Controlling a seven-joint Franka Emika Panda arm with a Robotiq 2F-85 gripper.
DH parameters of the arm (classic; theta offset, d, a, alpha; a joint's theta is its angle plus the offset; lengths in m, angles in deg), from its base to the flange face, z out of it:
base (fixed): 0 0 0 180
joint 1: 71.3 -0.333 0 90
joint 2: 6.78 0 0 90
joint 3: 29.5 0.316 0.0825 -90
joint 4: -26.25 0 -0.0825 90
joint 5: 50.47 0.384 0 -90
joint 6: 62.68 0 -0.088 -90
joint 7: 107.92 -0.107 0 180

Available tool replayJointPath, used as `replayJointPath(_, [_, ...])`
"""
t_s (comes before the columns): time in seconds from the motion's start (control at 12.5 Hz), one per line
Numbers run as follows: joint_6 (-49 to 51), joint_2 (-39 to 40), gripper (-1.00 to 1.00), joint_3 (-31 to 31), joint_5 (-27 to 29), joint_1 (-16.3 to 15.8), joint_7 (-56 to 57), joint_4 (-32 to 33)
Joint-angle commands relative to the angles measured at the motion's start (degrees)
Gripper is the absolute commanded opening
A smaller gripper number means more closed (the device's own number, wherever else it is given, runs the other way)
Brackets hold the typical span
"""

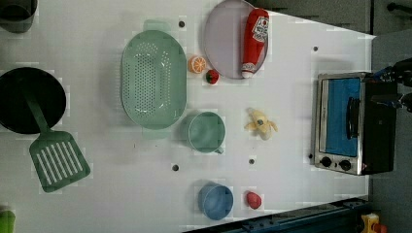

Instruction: Pick Banana and place it in mug.

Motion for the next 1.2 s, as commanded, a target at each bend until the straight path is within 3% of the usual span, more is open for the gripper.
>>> replayJointPath(0.08, [15.64,-26.58,0.57,-3.78,0.55,-0.74,-1.10,13.90])
replayJointPath(0.24, [15.61,-26.53,1.00,-3.76,0.55,-0.74,-1.07,14.27])
replayJointPath(0.56, [9.55,-24.49,1.00,-3.81,0.55,-0.74,2.96,19.11])
replayJointPath(1.2, [-19.16,-10.96,1.00,-3.92,0.55,-0.73,23.30,35.26])
